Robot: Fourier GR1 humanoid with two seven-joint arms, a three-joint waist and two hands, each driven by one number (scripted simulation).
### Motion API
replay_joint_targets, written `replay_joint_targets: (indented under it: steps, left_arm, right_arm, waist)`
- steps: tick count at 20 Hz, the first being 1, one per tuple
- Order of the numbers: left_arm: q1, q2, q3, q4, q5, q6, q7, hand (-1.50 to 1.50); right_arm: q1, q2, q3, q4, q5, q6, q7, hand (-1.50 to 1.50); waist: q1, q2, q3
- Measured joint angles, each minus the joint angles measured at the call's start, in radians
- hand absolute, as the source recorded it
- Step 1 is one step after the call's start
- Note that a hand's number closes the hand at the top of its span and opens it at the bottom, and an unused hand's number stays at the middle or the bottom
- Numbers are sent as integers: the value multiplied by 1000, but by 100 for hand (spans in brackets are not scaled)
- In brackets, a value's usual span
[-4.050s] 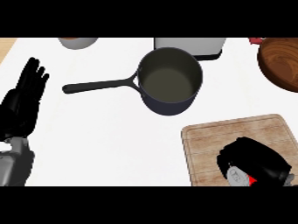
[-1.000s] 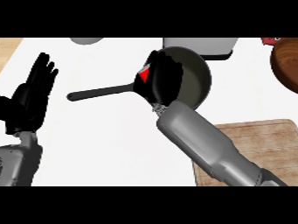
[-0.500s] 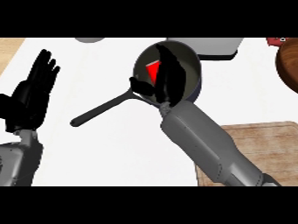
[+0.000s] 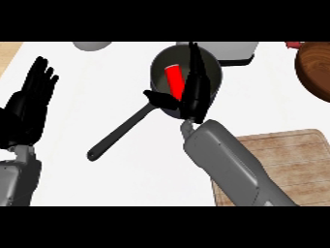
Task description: Pick the can from the cutting board and place it in the pot
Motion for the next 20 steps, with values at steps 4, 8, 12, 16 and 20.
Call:
replay_joint_targets:
  steps: [4, 8, 12, 16, 20]
  left_arm:
    - [20, 10, 16, -31, 5, -2, 25, 0]
    - [25, 7, 31, -9, 3, -7, 10, 0]
    - [59, 6, 37, -42, 3, -17, 16, 0]
    - [72, 0, 44, -45, -3, -25, 3, 0]
    - [45, -15, 46, -11, -15, -21, -5, 0]
  right_arm:
    - [89, -28, -53, -97, -84, 34, -115, -150]
    - [179, -56, -91, -186, -128, 99, -183, -150]
    - [296, -120, -116, -319, -163, 186, -218, -150]
    - [392, -138, -136, -407, -159, 244, -246, -150]
    - [468, -156, -158, -486, -142, 303, -245, -150]
  waist:
    - [-23, -7, -1]
    - [-35, -10, -1]
    - [-40, -12, -1]
    - [-41, -12, -2]
    - [-43, -12, -2]
